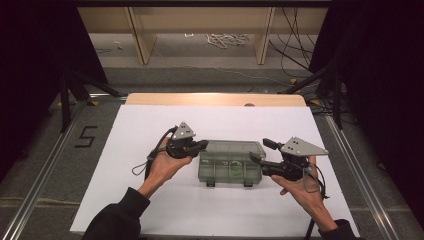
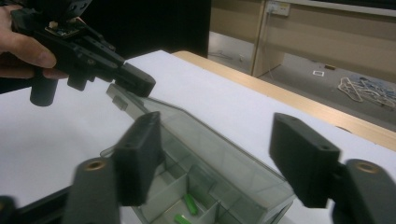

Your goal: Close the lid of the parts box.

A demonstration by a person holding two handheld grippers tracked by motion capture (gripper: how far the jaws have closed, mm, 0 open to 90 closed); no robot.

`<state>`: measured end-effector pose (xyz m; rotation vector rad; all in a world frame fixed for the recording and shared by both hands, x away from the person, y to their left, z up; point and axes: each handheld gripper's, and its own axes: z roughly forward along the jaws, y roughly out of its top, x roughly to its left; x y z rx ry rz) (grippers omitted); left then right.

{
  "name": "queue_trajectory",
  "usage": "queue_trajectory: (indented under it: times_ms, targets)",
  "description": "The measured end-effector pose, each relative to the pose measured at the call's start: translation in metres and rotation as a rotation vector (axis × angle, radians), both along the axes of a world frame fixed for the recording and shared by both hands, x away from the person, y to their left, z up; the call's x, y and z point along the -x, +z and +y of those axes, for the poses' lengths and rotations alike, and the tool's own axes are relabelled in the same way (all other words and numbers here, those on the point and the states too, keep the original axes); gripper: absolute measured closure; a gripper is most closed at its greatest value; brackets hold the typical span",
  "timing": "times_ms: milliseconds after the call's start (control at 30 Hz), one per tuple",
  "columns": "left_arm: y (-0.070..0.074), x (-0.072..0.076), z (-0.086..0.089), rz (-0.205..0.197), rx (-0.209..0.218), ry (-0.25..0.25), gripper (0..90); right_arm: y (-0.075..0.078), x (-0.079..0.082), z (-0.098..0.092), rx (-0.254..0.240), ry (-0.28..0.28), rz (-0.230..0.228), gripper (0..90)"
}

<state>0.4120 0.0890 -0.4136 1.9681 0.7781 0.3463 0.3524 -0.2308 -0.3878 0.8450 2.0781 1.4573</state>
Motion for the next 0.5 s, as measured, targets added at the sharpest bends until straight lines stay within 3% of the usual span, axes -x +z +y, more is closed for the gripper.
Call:
queue_trajectory:
  times_ms: [167, 233, 333, 367, 433, 500]
  targets:
    - [-0.006, 0.005, 0.001, -0.001, -0.002, -0.004, 89.7, -0.005, -0.001, 0.000, 0.010, 0.026, 0.021, 53.8]
    - [-0.008, 0.007, 0.000, 0.000, -0.012, -0.006, 89.7, -0.007, -0.003, -0.001, 0.039, 0.028, 0.012, 59.0]
    - [-0.009, 0.009, 0.001, 0.011, -0.027, -0.029, 89.7, -0.011, -0.003, -0.001, 0.064, 0.040, 0.039, 66.6]
    - [-0.011, 0.010, 0.000, 0.014, -0.009, -0.018, 89.7, -0.013, -0.003, 0.000, 0.061, 0.045, 0.058, 68.3]
    - [-0.012, 0.011, -0.001, 0.010, -0.013, -0.019, 89.7, -0.017, -0.005, 0.000, 0.064, 0.051, 0.052, 72.0]
    - [-0.013, 0.011, 0.001, 0.007, -0.031, -0.031, 89.7, -0.021, -0.006, 0.001, 0.077, 0.070, 0.076, 74.8]
